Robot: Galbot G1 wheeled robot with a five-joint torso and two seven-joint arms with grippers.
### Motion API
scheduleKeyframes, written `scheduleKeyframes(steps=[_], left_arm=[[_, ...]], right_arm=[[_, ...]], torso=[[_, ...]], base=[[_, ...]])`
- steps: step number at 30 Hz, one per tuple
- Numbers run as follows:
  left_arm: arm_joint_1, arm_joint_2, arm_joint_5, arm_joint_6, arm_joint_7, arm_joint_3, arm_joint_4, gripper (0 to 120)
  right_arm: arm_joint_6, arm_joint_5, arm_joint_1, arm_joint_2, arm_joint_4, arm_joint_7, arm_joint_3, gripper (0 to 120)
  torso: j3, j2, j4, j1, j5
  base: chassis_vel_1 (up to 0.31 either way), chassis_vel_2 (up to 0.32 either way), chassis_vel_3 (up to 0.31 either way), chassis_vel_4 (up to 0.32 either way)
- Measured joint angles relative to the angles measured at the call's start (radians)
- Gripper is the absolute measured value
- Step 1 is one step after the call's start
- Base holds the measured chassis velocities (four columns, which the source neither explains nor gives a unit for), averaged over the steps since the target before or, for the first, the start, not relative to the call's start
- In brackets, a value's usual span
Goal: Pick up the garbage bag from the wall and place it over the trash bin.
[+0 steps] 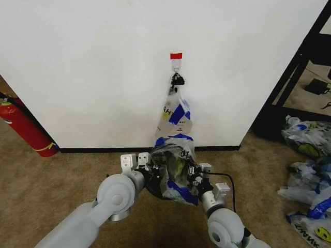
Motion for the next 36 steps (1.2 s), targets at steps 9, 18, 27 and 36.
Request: scheduleKeyframes(steps=[9, 18, 27, 36], left_arm=[[0.035, 0.069, 0.025, -0.003, 0.037, -0.089, -0.069, 0], [0.034, 0.111, 0.041, -0.005, 0.068, -0.134, -0.026, 0], [0.067, 0.152, 0.059, -0.006, 0.101, -0.152, 0.018, 0], [0.112, 0.188, 0.079, -0.002, 0.125, -0.159, -0.025, 0]], right_arm=[[0.020, -0.003, -0.002, 0.006, -0.018, -0.008, 0.006, 0], [0.059, 0.002, -0.033, 0.004, -0.015, -0.046, 0.027, 0], [0.156, 0.034, -0.084, 0.000, -0.026, -0.264, 0.104, 0], [0.152, 0.139, -0.045, 0.021, -0.030, -0.215, 0.166, 0]], torso=[[0.000, 0.000, 0.0000, 0.000, -0.0001], [0.000, 0.000, -0.0002, 0.000, -0.0001], [0.000, 0.000, -0.0001, 0.000, -0.0001], [0.000, 0.000, 0.0000, 0.000, 0.0000]], base=[[0.000, 0.000, 0.000, 0.000], [0.000, 0.000, 0.000, 0.000], [0.000, 0.000, 0.000, 0.000], [0.000, 0.000, 0.000, 0.000]])
